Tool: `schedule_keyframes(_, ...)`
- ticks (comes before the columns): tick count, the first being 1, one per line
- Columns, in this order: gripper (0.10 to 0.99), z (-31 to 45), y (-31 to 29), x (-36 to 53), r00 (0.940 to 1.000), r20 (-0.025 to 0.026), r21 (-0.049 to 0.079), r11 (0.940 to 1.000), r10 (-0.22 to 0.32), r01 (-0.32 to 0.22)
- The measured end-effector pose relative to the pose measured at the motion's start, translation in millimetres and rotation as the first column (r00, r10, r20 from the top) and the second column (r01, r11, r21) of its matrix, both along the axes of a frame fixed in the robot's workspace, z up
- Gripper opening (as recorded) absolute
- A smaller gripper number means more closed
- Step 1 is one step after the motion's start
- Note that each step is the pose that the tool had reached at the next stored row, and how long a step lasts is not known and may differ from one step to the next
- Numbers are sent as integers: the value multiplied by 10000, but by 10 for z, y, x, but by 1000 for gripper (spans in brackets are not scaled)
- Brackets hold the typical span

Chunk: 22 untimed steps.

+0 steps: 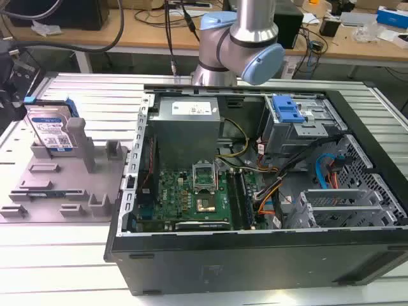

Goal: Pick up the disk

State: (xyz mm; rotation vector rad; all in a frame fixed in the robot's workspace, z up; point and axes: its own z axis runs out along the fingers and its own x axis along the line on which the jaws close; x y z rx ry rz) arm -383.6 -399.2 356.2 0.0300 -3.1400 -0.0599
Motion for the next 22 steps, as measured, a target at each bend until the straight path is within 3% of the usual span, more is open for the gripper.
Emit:
schedule_keyframes(8,106,0,0,0,10000,0,0,10000,2,-2)
schedule_keyframes(11,106,-1,0,0,9991,3,1,9991,413,-413)
schedule_keyframes(15,106,-1,0,0,9933,3,1,9933,1159,-1159)
schedule_keyframes(17,106,0,0,0,9824,2,1,9824,1869,-1869)
schedule_keyframes(18,114,0,0,0,9715,3,0,9715,2370,-2370)
schedule_keyframes(19,235,0,0,0,9592,2,0,9592,2828,-2828)
schedule_keyframes(20,294,0,0,0,9508,2,-2,9508,3099,-3099)
schedule_keyframes(21,294,0,0,0,9450,1,-3,9450,3269,-3269)
schedule_keyframes(22,357,-1,0,0,9319,0,-6,9319,3628,-3628)
